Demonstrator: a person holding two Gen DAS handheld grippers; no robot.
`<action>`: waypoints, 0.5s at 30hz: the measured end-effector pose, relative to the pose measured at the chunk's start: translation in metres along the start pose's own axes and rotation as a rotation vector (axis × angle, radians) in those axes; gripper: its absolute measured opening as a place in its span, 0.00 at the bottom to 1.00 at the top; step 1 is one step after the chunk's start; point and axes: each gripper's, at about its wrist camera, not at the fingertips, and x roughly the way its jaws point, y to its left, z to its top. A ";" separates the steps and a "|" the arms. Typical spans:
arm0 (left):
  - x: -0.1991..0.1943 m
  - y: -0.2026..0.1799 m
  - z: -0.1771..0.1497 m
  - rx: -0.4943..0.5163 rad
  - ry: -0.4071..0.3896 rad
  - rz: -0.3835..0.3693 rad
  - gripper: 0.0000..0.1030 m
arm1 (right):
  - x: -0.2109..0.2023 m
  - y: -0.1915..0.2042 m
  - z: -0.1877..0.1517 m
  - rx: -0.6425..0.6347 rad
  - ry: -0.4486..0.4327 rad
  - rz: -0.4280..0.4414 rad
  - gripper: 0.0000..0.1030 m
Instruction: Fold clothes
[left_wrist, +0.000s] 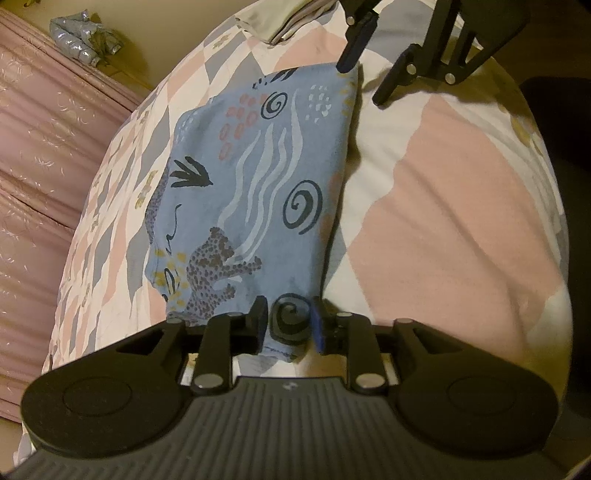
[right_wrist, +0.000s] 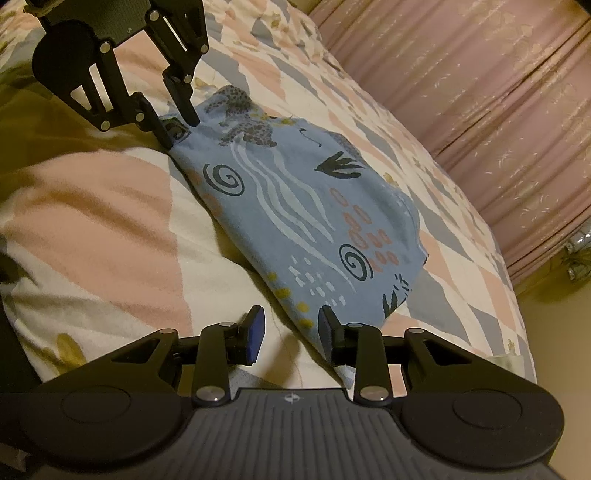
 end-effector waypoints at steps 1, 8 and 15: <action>-0.003 -0.003 0.001 0.002 -0.011 0.007 0.23 | 0.000 0.000 0.000 -0.002 0.000 -0.001 0.32; -0.007 -0.033 0.006 0.063 -0.060 0.067 0.37 | 0.002 0.016 0.000 -0.132 -0.009 -0.035 0.41; 0.026 -0.038 0.013 0.087 -0.078 0.208 0.38 | 0.023 0.026 0.013 -0.234 -0.043 -0.052 0.43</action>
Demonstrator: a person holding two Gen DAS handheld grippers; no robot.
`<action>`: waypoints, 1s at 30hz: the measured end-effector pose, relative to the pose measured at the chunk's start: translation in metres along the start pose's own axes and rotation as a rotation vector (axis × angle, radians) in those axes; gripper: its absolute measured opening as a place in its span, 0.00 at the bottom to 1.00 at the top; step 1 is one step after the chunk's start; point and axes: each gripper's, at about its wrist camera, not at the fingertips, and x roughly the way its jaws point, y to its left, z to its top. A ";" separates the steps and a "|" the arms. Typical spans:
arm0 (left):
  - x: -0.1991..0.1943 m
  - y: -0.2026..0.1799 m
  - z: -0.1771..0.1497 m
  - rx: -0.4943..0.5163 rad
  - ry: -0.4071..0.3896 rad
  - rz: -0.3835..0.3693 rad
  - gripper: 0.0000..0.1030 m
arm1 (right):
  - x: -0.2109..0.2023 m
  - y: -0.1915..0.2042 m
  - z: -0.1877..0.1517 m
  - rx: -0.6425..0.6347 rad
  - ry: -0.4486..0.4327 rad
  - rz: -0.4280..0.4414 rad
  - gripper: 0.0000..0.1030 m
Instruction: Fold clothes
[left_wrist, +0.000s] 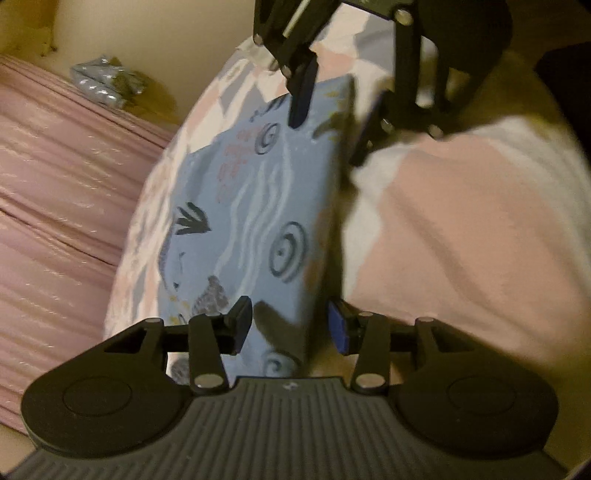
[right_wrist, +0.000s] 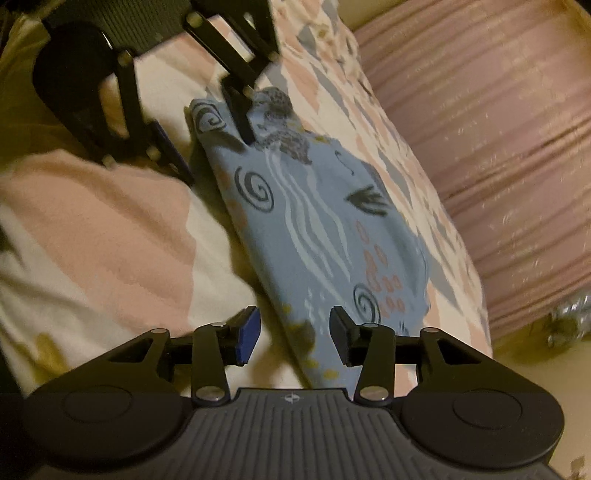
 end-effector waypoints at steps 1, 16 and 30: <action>0.005 0.001 0.000 0.001 0.004 0.018 0.38 | 0.005 0.001 0.001 -0.013 -0.003 -0.006 0.43; 0.024 0.016 -0.009 0.039 0.048 0.000 0.07 | 0.048 -0.004 -0.003 -0.136 0.024 -0.095 0.14; -0.032 0.075 0.016 0.068 -0.078 0.078 0.06 | -0.016 -0.056 0.025 0.009 0.019 -0.187 0.08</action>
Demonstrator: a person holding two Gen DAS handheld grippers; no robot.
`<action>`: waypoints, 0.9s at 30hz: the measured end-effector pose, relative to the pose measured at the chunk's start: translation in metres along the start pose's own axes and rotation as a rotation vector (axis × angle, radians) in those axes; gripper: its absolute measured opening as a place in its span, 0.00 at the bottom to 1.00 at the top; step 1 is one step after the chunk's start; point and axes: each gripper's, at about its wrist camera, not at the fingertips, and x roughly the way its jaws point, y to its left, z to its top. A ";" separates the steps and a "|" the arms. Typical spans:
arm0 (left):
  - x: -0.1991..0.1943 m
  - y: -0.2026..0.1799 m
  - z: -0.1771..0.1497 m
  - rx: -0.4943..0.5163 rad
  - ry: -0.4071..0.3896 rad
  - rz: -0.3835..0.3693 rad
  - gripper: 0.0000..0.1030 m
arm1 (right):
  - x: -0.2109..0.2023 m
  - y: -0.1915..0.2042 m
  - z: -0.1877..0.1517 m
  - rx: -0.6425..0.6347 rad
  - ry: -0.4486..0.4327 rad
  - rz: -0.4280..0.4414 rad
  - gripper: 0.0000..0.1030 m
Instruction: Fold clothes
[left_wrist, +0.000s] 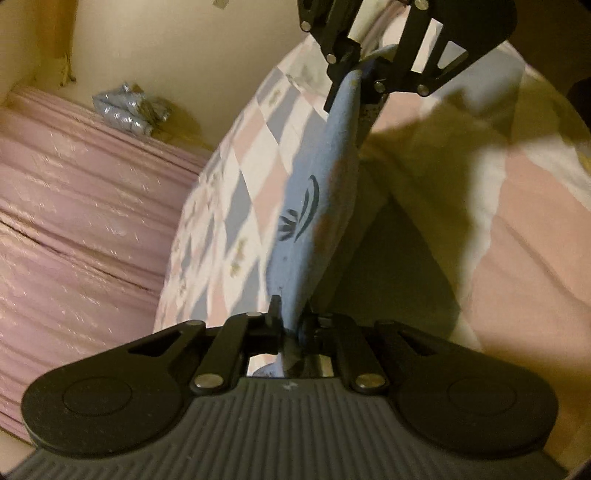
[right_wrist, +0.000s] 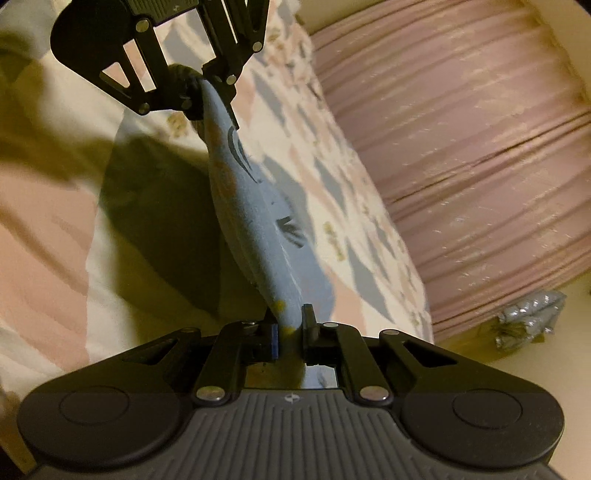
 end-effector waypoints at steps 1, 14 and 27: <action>-0.003 0.002 0.002 0.006 -0.011 0.006 0.06 | -0.006 -0.003 0.001 0.008 0.003 -0.010 0.07; -0.028 0.021 0.067 0.124 -0.197 0.056 0.06 | -0.078 -0.030 -0.024 0.119 0.083 -0.157 0.07; -0.026 0.018 0.169 0.230 -0.424 -0.033 0.06 | -0.152 -0.076 -0.090 0.265 0.208 -0.271 0.07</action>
